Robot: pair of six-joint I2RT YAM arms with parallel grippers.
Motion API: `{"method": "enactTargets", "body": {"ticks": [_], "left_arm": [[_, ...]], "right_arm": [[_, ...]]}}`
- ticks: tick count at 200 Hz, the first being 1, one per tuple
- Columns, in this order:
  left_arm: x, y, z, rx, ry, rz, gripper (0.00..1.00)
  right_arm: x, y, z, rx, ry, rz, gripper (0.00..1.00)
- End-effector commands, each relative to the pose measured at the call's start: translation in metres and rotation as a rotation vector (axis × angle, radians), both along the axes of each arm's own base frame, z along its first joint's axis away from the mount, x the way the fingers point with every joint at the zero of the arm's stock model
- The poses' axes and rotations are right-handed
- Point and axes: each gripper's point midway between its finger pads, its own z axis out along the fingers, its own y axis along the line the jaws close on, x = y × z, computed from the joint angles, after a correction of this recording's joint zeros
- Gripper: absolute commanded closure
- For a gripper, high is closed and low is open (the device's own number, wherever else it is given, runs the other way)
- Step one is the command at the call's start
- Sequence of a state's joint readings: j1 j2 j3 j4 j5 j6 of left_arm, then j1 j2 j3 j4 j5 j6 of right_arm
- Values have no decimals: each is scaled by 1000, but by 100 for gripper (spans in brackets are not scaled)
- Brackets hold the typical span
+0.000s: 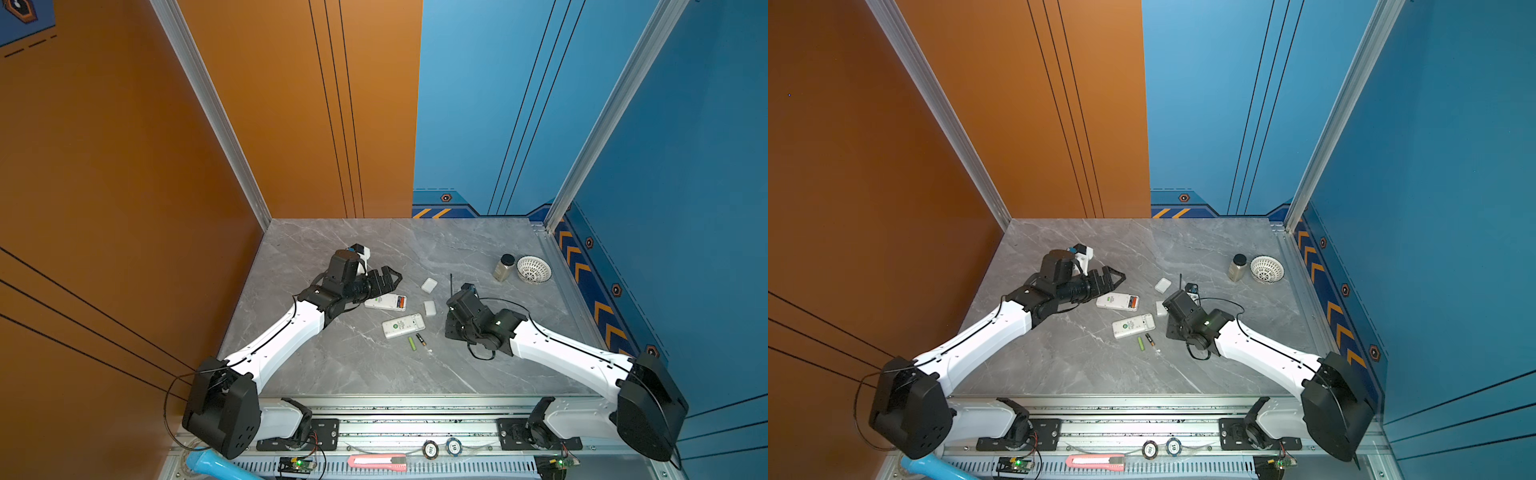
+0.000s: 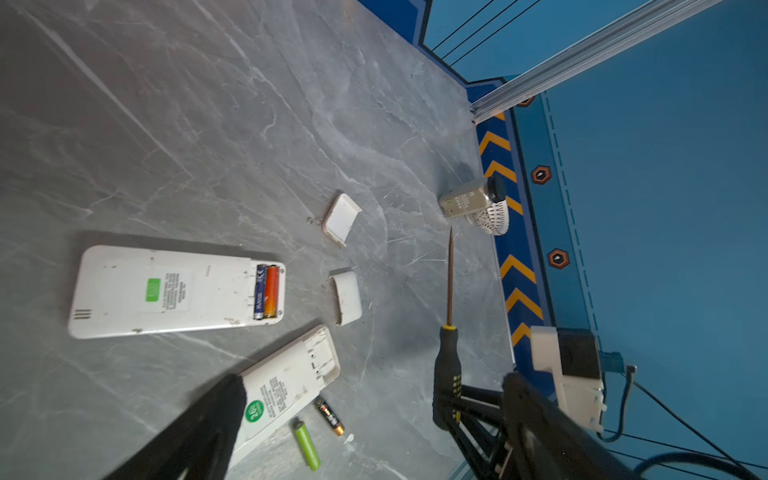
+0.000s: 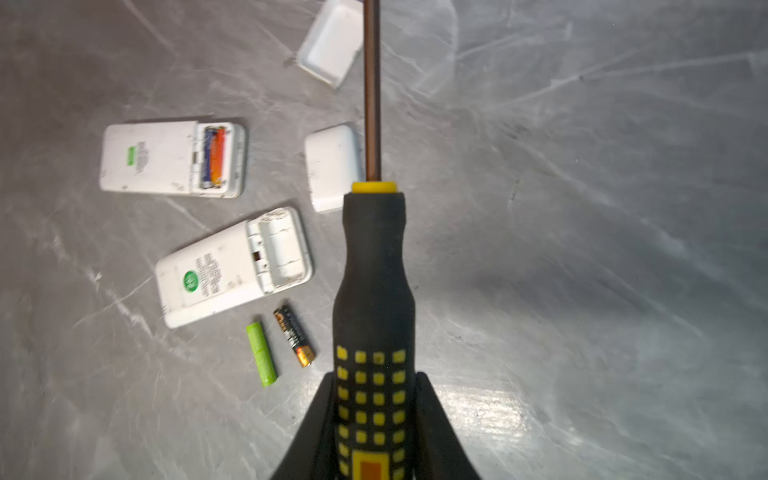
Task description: Unload the batteries from the remote control
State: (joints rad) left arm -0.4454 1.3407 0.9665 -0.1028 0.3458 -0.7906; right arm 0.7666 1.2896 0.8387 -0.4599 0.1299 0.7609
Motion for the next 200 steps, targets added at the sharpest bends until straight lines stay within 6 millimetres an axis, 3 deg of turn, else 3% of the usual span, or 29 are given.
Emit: {"method": "enactTargets", "body": {"ticks": [1,46,79,141,170,200], "left_arm": [[3,-18,12,-138,24,-18,2],[4,-38,16,-229,81,-29,2],[2,-46,-1,-237,166,-10,2],[-2,-55,-36,-224,306,2,3],[-1,-58,-44,-221,321,0,12],[3,-61,-52,-222,328,1,40]], "right_arm": [[0,12,17,-21,-74,171,90],[-11,40,21,-63,-113,325,90],[-14,60,24,-74,-137,397,90],[-14,71,27,-80,-146,438,90],[-17,75,28,-59,-140,467,90],[-24,81,28,-35,-127,506,90]]}}
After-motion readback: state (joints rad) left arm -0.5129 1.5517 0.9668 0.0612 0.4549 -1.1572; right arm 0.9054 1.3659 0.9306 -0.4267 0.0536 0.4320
